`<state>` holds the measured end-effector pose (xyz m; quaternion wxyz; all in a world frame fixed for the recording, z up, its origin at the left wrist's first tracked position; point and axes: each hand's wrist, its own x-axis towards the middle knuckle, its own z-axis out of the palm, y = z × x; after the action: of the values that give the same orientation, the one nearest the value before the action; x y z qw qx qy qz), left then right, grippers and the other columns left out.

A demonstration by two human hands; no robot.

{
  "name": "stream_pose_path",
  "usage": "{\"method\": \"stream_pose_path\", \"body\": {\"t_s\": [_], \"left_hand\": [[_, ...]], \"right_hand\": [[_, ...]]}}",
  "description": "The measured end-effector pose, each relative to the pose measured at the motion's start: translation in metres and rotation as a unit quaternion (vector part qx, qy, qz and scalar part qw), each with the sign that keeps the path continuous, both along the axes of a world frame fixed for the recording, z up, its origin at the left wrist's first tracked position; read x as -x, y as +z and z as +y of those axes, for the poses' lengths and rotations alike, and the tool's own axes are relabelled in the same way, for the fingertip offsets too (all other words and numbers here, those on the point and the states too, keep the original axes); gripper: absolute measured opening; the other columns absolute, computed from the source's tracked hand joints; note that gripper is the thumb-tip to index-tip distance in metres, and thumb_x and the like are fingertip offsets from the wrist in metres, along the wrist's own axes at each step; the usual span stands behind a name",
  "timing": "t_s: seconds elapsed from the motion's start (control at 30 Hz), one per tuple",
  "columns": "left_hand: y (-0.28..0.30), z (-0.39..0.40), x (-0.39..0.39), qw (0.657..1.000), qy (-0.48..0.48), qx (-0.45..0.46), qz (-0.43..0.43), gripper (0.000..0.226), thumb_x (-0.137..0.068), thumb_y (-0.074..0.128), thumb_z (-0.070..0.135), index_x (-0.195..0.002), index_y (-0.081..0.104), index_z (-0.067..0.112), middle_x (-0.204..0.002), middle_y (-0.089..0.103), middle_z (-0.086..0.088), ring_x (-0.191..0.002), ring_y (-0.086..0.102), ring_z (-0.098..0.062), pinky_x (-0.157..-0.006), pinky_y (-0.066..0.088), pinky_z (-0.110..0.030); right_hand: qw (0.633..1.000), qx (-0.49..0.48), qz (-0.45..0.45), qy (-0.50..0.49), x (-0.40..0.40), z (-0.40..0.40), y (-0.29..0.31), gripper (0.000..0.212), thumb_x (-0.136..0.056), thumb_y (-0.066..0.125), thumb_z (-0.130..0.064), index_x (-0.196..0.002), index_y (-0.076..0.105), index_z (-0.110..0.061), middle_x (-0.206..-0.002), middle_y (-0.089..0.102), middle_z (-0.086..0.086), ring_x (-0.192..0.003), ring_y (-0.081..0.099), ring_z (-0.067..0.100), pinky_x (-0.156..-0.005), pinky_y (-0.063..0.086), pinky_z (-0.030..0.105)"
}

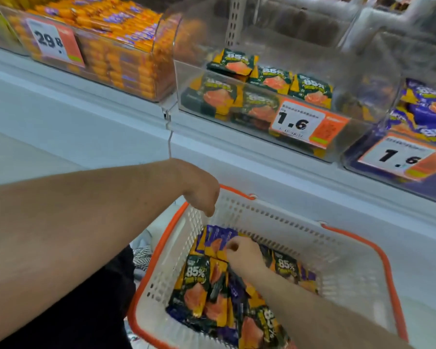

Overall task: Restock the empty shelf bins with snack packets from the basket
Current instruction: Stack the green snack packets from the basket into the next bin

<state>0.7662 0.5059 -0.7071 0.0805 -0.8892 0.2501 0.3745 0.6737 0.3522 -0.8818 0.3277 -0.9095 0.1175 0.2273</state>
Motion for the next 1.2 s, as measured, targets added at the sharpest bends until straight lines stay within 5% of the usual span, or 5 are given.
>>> {"method": "stream_pose_path", "body": {"t_s": [0.13, 0.4, 0.9, 1.07, 1.2], "left_hand": [[0.001, -0.007, 0.006, 1.0, -0.011, -0.001, 0.001, 0.041, -0.096, 0.052, 0.041, -0.129, 0.058, 0.017, -0.132, 0.054, -0.001, -0.117, 0.053, -0.021, -0.087, 0.041, -0.032], [0.005, -0.007, 0.007, 1.0, -0.001, 0.006, -0.003, 0.042, -0.097, 0.051, 0.038, -0.133, 0.055, 0.018, -0.135, 0.053, -0.001, -0.118, 0.051, -0.02, -0.083, 0.036, -0.03], [0.043, -0.001, -0.004, 0.987, 0.113, 0.11, -0.036, 0.063, -0.093, 0.057, 0.047, -0.144, 0.037, 0.017, -0.143, 0.046, -0.003, -0.123, 0.049, -0.024, -0.094, 0.041, -0.033], [0.054, 0.012, -0.012, 0.969, 0.131, 0.21, -0.007, 0.027, -0.085, 0.07, 0.041, -0.074, 0.055, 0.021, -0.074, 0.052, -0.004, -0.064, 0.046, -0.023, -0.062, 0.039, -0.034], [0.069, 0.023, -0.008, 0.902, 0.224, 0.358, 0.086, 0.022, -0.086, 0.073, 0.019, -0.102, 0.059, 0.015, -0.103, 0.069, -0.008, -0.089, 0.068, -0.021, -0.079, 0.059, -0.033]], "right_hand": [[0.966, -0.101, 0.192, -0.141, 0.026, 0.024, -0.032, 0.021, -0.089, 0.053, -0.015, -0.107, 0.062, -0.011, -0.081, 0.055, 0.008, -0.069, 0.052, 0.023, -0.059, 0.039, 0.033], [0.952, -0.141, 0.211, -0.173, 0.041, 0.055, -0.047, 0.02, -0.082, 0.068, -0.006, -0.084, 0.052, -0.017, -0.077, 0.053, 0.002, -0.072, 0.052, 0.019, -0.052, 0.039, 0.023], [0.984, -0.153, -0.055, -0.072, -0.02, 0.003, 0.093, 0.022, -0.1, 0.041, -0.007, -0.086, 0.058, -0.012, -0.077, 0.057, 0.012, -0.058, 0.047, 0.016, -0.045, 0.03, 0.021], [0.962, -0.199, -0.168, -0.078, -0.03, -0.012, 0.155, 0.032, -0.1, 0.044, -0.008, -0.077, 0.057, -0.026, -0.074, 0.059, -0.002, -0.066, 0.053, 0.012, -0.059, 0.038, 0.025], [0.941, -0.257, -0.207, -0.076, -0.028, -0.018, 0.197, 0.028, -0.102, 0.043, -0.009, -0.082, 0.057, -0.023, -0.077, 0.063, 0.003, -0.068, 0.061, 0.013, -0.057, 0.043, 0.022]]}}
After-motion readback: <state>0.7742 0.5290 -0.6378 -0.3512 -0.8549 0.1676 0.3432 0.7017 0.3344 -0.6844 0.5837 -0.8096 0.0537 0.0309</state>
